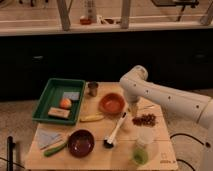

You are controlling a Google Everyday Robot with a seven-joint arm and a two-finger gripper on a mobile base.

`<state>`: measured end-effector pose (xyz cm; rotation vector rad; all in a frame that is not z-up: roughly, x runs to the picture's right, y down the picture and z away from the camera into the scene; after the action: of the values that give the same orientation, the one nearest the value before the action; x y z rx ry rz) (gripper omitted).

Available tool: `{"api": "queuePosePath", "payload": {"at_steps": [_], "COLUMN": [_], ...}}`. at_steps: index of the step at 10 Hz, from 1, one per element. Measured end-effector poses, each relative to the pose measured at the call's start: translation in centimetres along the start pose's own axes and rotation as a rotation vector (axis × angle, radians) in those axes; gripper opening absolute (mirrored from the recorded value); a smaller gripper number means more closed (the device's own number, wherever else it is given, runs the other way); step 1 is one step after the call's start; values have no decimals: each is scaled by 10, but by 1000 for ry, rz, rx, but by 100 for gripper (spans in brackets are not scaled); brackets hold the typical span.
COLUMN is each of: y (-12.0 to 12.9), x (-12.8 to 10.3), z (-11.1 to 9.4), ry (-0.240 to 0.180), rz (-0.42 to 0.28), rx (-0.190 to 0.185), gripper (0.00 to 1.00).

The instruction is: Place fork in purple bowl

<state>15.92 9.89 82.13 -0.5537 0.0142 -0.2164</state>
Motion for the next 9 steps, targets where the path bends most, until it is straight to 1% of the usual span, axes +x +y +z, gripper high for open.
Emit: {"api": "queuePosePath", "payload": {"at_steps": [1, 3, 5, 7, 9], "y": [-1, -2, -8, -12, -18], "x": [5, 26, 37, 54, 60], "z": [3, 13, 25, 41, 50], "ry": [-6, -19, -42, -62, -75], "rz": [14, 50, 84, 125, 138], "rx": [7, 21, 34, 39, 42], "gripper": [80, 80, 80, 80, 80]}}
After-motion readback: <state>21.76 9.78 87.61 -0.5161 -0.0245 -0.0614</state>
